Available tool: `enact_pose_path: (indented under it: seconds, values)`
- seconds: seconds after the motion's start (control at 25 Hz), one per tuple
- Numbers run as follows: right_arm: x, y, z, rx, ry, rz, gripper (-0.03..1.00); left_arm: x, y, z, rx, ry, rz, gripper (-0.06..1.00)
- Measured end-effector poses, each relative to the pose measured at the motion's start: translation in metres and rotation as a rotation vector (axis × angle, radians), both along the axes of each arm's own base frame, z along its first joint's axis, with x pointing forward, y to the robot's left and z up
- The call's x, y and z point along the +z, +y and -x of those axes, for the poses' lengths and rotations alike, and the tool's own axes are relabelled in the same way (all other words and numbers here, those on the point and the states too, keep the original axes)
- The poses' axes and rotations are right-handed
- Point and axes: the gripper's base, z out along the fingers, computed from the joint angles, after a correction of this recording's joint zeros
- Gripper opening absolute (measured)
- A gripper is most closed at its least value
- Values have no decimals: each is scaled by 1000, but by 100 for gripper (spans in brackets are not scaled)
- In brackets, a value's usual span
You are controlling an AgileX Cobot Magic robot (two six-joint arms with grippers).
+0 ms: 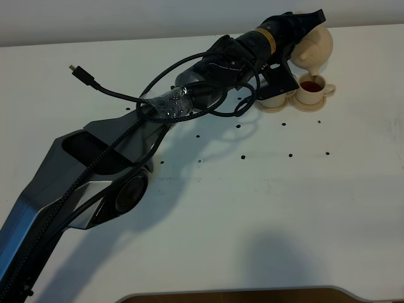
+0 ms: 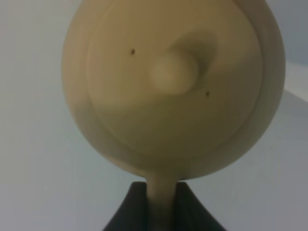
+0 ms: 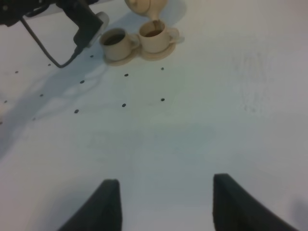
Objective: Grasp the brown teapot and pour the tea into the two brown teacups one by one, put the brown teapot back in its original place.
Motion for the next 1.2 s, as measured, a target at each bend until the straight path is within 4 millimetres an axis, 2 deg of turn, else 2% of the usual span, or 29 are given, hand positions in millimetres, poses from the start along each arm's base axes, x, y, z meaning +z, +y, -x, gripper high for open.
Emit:
enact_pose_path:
  seconds: [1.2]
  values:
    - [0,0,0,0,0,0,45,2,-10,7,-50,-77,-66,14]
